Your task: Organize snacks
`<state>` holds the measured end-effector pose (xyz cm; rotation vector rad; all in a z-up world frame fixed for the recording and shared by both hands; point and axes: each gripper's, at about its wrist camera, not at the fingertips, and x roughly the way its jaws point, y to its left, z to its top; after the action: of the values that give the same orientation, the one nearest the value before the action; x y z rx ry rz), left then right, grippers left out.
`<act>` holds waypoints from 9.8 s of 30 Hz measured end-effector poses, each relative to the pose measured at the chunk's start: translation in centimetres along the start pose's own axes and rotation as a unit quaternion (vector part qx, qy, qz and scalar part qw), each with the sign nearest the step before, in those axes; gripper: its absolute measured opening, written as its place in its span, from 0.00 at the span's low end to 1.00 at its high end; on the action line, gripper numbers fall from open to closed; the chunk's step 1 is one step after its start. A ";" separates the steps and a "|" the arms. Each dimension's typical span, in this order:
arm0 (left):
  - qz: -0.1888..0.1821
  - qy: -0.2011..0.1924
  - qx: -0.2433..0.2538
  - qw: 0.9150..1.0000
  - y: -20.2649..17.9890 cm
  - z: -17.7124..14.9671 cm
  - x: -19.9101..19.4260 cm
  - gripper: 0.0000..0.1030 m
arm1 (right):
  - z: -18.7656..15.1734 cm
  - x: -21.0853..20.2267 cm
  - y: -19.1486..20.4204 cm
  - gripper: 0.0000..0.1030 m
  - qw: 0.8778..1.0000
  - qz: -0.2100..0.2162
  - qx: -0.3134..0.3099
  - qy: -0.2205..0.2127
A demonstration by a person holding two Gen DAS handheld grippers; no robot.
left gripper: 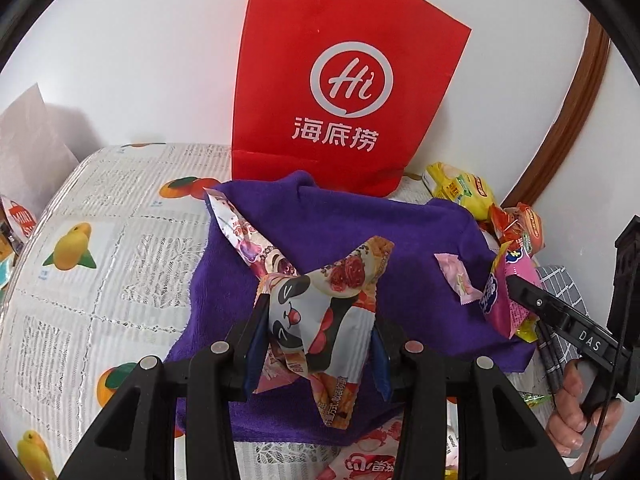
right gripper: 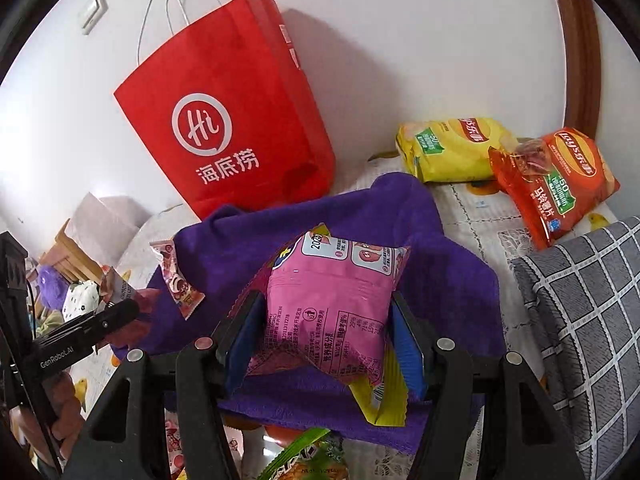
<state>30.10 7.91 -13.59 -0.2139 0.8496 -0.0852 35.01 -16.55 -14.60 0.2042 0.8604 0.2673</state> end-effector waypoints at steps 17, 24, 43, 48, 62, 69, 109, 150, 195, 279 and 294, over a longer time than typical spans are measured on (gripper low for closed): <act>0.006 -0.003 -0.015 1.000 0.6 0.0 0.0 0.41 | 0.1 0.7 -0.3 0.60 1.000 0.025 -0.002 0.008; 0.007 0.004 -0.022 1.000 1.0 0.0 0.4 0.41 | 0.4 0.6 -1.4 0.60 0.999 0.020 0.020 0.015; 0.006 0.008 -0.024 1.000 0.9 -0.3 0.9 0.41 | 0.3 1.6 -1.6 0.66 0.998 0.025 0.029 0.042; 0.011 0.011 -0.023 1.000 0.9 -0.3 1.1 0.41 | 0.5 0.8 -1.8 0.66 0.999 0.030 0.035 0.024; 0.029 0.031 -0.010 0.999 0.3 -0.6 2.9 0.47 | 0.6 0.2 -1.9 0.66 0.998 0.032 0.046 0.016; 0.013 0.047 -0.028 0.998 0.7 -0.4 2.8 0.65 | 0.5 0.3 -2.2 0.66 0.998 0.032 0.052 0.017; -0.023 0.011 -0.007 1.000 -1.7 -0.3 -1.3 0.76 | -10.9 -2.4 2.9 0.50 0.993 -0.027 -0.100 0.060; -0.041 0.130 0.101 0.986 -5.0 -8.4 1.5 0.76 | -10.6 -2.5 1.7 0.50 0.997 -0.013 -0.054 0.055; -0.062 0.138 0.201 0.968 -9.1 -10.0 0.6 0.56 | -10.4 -2.4 1.5 0.50 0.997 -0.009 -0.055 0.059; -0.055 -0.010 -0.044 0.997 3.2 -3.4 -4.9 0.54 | -0.7 4.2 6.9 0.64 0.998 0.035 -0.041 0.034; -0.027 -0.021 -0.029 0.999 2.8 -2.6 -4.9 0.54 | 0.1 -0.4 5.2 0.67 0.997 0.067 -0.021 -0.037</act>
<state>24.84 11.04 -12.28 -0.2922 0.8049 -0.1070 34.06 -11.78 -12.78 0.2308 0.7672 0.4004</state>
